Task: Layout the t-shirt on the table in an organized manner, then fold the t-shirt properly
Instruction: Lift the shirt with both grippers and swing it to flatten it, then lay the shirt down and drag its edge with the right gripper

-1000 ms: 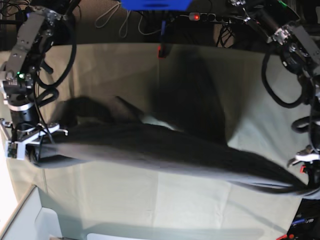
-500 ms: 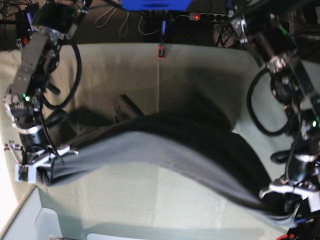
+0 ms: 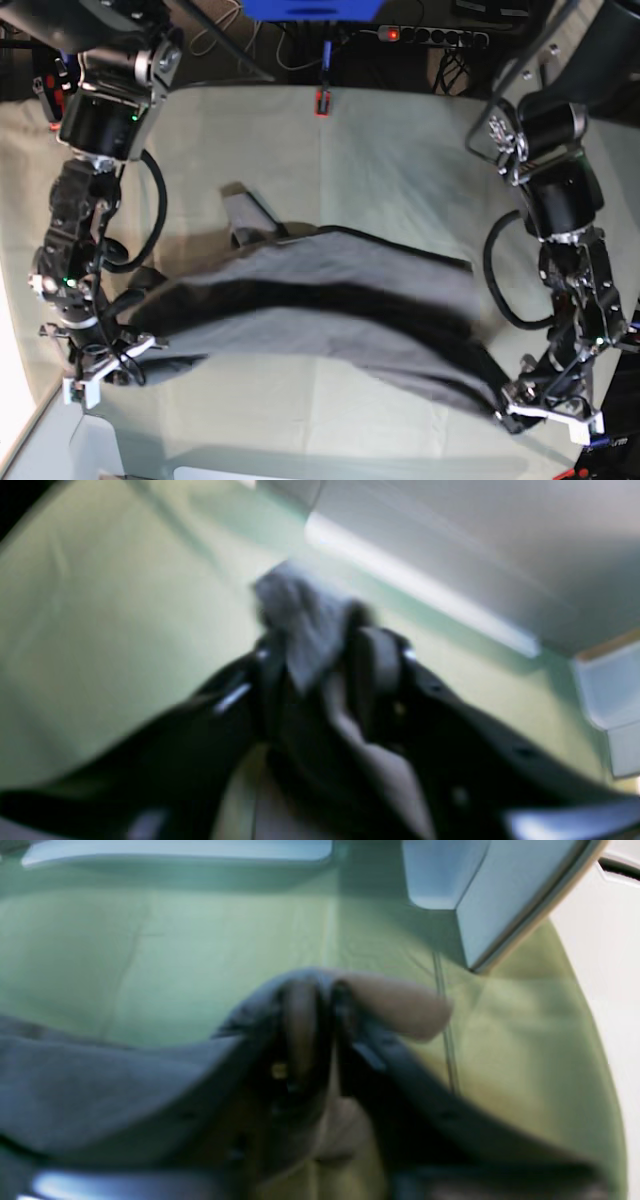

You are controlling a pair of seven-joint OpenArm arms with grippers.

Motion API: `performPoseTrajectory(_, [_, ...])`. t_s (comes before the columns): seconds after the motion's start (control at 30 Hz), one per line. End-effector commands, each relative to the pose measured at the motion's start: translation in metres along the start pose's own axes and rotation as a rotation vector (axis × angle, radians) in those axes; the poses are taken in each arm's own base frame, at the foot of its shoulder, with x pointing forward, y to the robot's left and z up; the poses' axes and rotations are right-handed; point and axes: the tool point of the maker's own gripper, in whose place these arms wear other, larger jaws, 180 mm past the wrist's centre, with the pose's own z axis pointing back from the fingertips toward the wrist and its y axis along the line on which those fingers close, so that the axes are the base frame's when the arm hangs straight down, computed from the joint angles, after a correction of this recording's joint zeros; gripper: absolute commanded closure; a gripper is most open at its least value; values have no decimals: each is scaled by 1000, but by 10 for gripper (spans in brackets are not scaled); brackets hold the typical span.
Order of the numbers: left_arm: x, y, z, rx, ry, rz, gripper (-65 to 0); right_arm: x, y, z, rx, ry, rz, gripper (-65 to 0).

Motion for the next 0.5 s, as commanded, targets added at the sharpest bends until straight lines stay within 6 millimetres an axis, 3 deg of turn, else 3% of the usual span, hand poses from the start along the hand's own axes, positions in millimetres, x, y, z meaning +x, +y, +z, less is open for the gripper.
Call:
performPoseTrajectory(0.0, [32,-10,-1,-27,-78,-4,-324,25,-4,-3,-2,-62,10,-193])
performPoseTrajectory(0.1, [30,-11,0,-27,-78,-2,-332,24,-4,-5,-4,-55,12,-315])
performPoseTrajectory(0.2, [6,2,12,-2,-54,-13,-332,18,-5,-4,-8,-45,8,-393])
performPoseTrajectory(0.3, [-38,7,28,11,-5,-12,-332,6,-6,5,-13,-34,21,-398])
performPoseTrajectory(0.47, [-133,21,54,45,152,35,-332,-18,-1,24,-13,-10,36,-399])
